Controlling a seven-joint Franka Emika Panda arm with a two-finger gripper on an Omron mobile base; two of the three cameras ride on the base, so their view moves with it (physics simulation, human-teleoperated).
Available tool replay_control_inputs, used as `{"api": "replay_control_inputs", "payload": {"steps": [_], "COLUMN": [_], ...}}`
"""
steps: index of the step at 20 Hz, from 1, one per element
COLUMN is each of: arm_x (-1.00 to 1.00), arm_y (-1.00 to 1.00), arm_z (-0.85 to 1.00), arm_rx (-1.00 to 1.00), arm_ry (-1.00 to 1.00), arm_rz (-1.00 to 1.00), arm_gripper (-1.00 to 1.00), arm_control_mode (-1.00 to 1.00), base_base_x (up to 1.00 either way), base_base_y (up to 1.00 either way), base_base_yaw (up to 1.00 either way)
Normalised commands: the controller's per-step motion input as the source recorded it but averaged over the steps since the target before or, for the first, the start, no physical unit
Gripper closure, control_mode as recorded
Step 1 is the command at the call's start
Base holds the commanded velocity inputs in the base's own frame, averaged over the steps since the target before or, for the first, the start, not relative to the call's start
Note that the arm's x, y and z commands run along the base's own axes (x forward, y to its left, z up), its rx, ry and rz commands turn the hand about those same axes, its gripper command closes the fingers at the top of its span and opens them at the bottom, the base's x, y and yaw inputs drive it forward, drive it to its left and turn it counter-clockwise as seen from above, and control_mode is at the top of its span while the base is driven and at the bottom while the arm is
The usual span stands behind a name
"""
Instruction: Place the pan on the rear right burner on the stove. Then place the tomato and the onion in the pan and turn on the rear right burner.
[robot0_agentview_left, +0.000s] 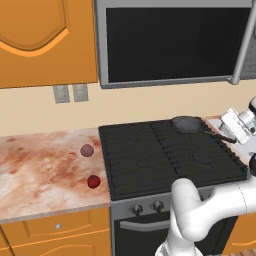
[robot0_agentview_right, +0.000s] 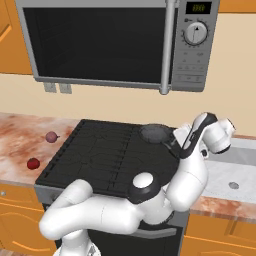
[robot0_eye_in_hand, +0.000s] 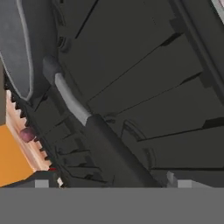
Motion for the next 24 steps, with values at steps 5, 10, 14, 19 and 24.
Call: {"api": "replay_control_inputs", "payload": {"steps": [5, 10, 14, 19, 24], "arm_x": [0.00, 0.03, -0.04, -0.45, -0.58], "arm_y": [-0.41, -0.41, -0.08, 0.12, 0.55], "arm_z": [-0.27, -0.16, 0.14, 0.56, 0.56], "arm_rx": [-0.14, -0.13, -0.03, -0.03, -0.08], "arm_ry": [0.08, 0.03, -0.01, -0.07, -0.07], "arm_rz": [-0.08, -0.04, 0.00, 0.01, 0.00], "arm_gripper": [-1.00, -1.00, -1.00, -1.00, -1.00], "arm_control_mode": [-1.00, -1.00, -1.00, -1.00, -1.00], "base_base_x": [0.00, 0.00, 0.00, 0.00, 0.00], "base_base_y": [0.00, 0.00, 0.00, 0.00, 0.00], "base_base_yaw": [0.00, 0.00, 0.00, 0.00, 0.00]}}
